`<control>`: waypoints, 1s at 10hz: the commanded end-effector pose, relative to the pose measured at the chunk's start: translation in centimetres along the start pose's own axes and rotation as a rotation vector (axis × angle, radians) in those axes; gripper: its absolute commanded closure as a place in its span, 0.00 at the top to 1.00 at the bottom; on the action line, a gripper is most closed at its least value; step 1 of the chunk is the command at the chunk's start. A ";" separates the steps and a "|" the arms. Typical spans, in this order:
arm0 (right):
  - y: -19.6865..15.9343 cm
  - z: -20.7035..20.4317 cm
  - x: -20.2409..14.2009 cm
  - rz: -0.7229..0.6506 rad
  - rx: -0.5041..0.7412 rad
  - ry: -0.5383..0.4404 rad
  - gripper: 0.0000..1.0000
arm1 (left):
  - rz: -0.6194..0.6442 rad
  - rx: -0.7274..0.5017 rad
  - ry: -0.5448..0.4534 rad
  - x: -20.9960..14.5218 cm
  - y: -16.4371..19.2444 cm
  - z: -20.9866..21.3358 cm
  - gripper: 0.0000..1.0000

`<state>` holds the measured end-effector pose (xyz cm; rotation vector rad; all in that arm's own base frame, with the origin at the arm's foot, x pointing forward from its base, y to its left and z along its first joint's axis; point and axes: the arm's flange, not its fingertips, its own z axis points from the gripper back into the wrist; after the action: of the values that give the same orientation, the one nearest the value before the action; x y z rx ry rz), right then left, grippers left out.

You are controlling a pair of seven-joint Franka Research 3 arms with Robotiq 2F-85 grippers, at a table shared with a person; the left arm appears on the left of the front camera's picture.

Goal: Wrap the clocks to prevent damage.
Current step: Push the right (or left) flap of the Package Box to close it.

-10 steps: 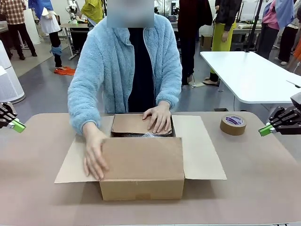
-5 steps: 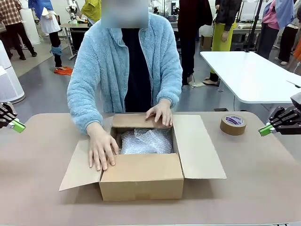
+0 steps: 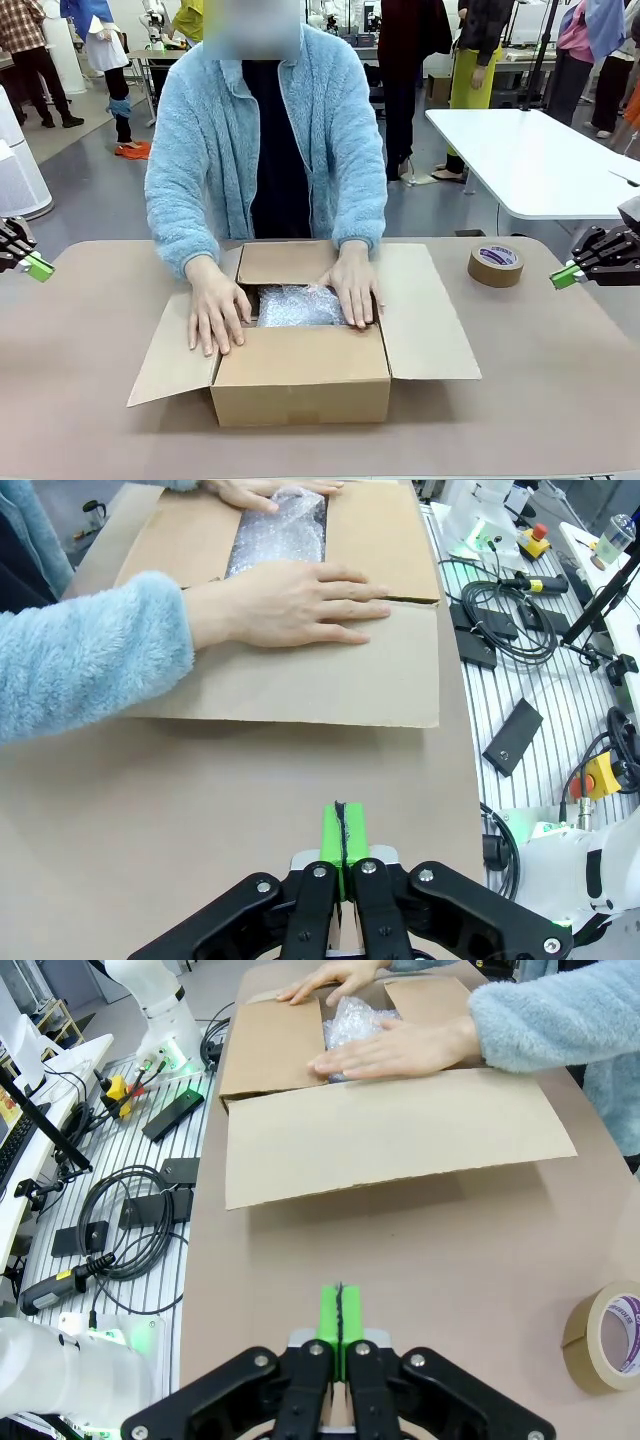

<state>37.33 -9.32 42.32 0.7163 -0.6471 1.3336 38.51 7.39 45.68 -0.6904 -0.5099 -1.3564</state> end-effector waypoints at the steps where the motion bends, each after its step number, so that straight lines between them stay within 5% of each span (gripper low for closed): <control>1: 0.0 -0.1 -0.2 0.005 -0.001 -0.018 0.01 | 0.000 0.002 0.001 0.0 0.1 0.1 0.00; 10: 0.0 -0.1 -0.2 0.005 -0.001 -0.018 0.01 | 0.000 0.002 0.001 0.0 0.1 0.1 0.00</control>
<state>37.33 -9.32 42.32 0.7163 -0.6470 1.3336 38.51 7.39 45.68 -0.6904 -0.5099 -1.3565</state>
